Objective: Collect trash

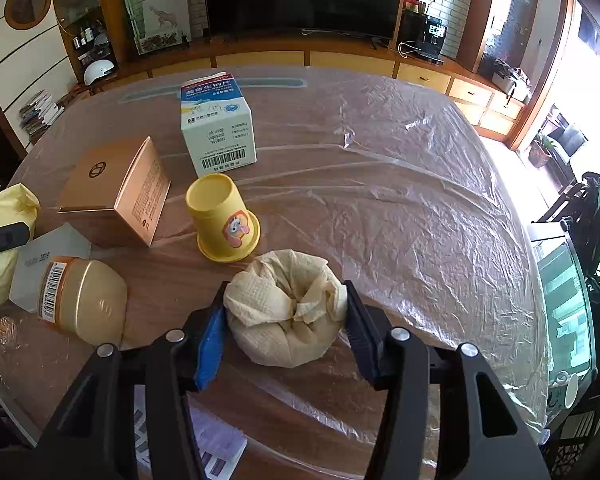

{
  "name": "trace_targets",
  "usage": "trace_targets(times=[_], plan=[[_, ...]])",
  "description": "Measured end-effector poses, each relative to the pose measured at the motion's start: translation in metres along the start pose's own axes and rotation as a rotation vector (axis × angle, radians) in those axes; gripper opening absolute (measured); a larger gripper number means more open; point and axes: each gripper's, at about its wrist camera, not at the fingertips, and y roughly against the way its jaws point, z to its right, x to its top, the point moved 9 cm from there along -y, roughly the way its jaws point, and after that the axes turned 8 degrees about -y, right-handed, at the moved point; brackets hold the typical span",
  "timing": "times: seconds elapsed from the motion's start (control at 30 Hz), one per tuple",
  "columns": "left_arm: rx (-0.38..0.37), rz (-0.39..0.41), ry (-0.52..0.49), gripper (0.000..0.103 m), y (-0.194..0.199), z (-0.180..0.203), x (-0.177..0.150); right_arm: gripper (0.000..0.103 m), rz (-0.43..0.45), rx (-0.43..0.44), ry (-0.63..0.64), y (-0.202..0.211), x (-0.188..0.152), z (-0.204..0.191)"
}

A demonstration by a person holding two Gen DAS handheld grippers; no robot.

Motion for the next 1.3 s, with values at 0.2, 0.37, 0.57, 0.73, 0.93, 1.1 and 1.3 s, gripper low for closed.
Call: trace_targets(times=[0.2, 0.37, 0.57, 0.73, 0.93, 1.1, 1.3], plan=[[-0.034, 0.004, 0.024, 0.069, 0.004, -0.002, 0.0, 0.05, 0.003, 0.038, -0.013, 0.001, 0.003, 0.0], [-0.057, 0.029, 0.039, 0.062, 0.011, -0.002, 0.001, 0.05, 0.022, 0.038, -0.013, 0.006, 0.007, -0.001], [-0.058, 0.083, 0.033, 0.061, 0.031, 0.001, 0.013, 0.05, 0.044, 0.054, -0.027, 0.016, 0.012, -0.003], [-0.045, 0.104, 0.025, 0.061, 0.041, 0.002, 0.014, 0.05, 0.06, 0.071, -0.043, 0.027, 0.017, -0.003], [-0.046, 0.109, 0.024, 0.06, 0.047, 0.007, 0.009, 0.05, 0.064, 0.127, -0.07, 0.043, 0.019, -0.009], [-0.06, 0.118, 0.014, 0.06, 0.055, 0.014, 0.004, 0.05, 0.074, 0.19, -0.083, 0.062, 0.017, -0.016], [-0.072, 0.127, 0.004, 0.06, 0.064, 0.027, -0.005, 0.05, 0.083, 0.244, -0.079, 0.083, 0.013, -0.027]])
